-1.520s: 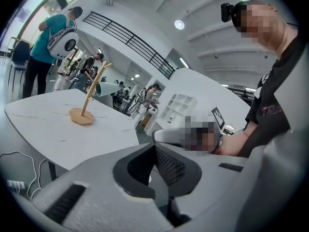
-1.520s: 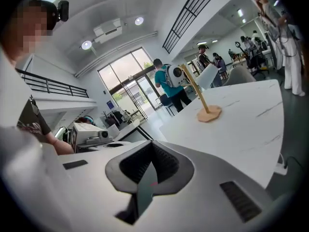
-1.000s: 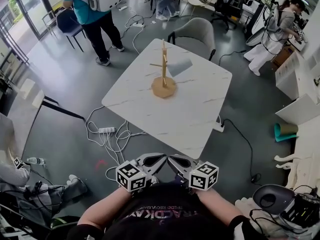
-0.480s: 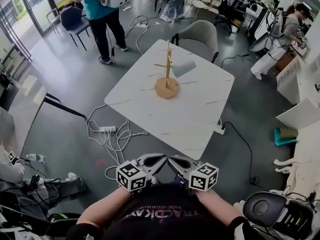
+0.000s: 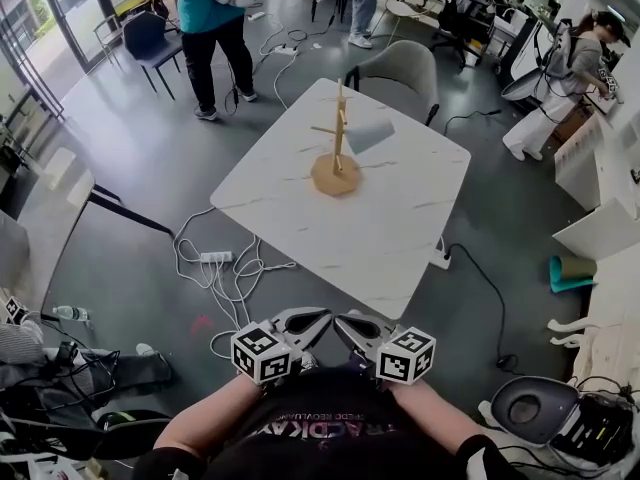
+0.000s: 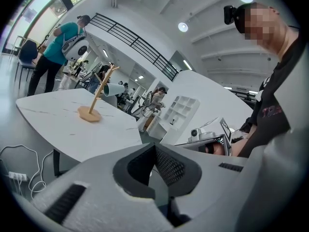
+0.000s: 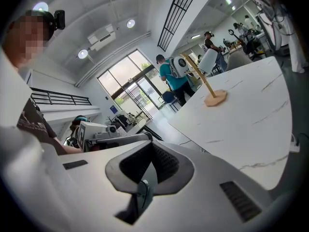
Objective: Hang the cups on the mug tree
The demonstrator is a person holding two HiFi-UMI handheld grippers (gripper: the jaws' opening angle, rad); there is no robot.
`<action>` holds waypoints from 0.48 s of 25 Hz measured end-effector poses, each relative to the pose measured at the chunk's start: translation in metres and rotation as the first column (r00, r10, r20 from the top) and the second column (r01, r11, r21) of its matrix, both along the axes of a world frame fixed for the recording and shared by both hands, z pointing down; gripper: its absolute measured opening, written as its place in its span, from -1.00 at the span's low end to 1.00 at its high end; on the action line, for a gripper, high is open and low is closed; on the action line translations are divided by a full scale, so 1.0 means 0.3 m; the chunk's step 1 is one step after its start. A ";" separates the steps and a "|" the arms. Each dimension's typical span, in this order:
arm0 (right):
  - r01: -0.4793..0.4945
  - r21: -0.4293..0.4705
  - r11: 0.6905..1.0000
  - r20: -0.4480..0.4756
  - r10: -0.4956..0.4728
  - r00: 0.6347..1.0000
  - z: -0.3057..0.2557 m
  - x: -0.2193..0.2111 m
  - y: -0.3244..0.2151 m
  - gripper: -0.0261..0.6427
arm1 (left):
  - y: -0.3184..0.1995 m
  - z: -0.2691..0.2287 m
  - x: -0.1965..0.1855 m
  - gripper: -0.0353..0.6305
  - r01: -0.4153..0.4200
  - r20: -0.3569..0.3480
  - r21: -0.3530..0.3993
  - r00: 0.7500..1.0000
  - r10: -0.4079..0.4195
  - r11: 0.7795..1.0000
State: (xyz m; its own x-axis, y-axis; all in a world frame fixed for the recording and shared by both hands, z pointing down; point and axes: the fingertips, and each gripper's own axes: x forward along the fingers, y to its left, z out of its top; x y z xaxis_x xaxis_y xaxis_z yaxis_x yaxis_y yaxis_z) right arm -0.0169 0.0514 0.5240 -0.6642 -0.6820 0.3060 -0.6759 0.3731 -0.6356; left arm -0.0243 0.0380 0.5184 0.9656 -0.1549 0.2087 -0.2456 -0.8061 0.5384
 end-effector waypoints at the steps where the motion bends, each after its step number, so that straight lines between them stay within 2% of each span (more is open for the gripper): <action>1: -0.001 0.000 1.000 0.001 0.001 1.000 0.000 -0.002 0.000 -0.89 | 0.000 0.000 -0.004 -0.90 0.001 0.000 -0.001 1.000 -0.001 1.000; 12: -0.004 0.009 1.000 -0.003 0.004 1.000 -0.005 -0.011 0.009 -0.89 | 0.010 -0.001 -0.012 -0.90 0.001 -0.003 0.002 1.000 -0.001 1.000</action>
